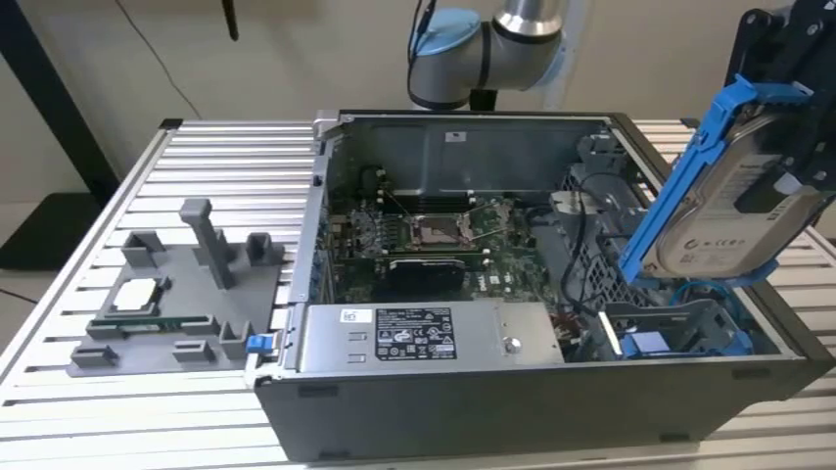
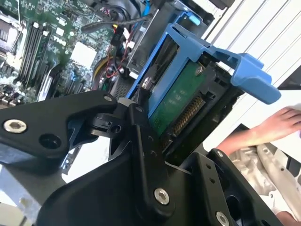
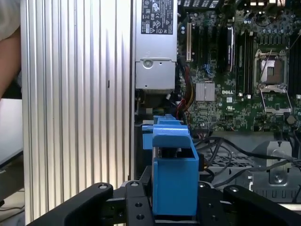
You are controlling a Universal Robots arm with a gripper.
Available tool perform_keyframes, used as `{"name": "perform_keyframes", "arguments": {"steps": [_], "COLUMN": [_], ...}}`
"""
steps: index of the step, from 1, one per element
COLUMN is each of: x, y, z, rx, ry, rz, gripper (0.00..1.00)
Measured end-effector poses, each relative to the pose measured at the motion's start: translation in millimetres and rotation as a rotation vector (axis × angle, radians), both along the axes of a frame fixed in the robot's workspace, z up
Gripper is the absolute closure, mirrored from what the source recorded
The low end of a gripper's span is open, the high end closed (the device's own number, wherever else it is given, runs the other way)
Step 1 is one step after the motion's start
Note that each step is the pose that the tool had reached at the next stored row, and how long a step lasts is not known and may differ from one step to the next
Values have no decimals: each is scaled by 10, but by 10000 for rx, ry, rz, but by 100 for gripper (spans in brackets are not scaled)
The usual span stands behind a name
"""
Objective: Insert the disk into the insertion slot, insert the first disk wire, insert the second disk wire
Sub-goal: 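Insert the disk into the insertion slot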
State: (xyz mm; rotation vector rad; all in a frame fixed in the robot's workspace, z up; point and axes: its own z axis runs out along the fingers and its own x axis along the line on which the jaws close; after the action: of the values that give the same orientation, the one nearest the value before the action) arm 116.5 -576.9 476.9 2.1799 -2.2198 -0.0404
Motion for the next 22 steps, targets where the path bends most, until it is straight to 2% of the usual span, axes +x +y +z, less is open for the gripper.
{"name": "perform_keyframes", "arguments": {"steps": [3, 22], "x": [40, 81], "y": [1, 1], "z": [-26, -76], "rx": [0, 0], "ry": [0, 0], "rz": [0, 0], "gripper": [100, 100]}}
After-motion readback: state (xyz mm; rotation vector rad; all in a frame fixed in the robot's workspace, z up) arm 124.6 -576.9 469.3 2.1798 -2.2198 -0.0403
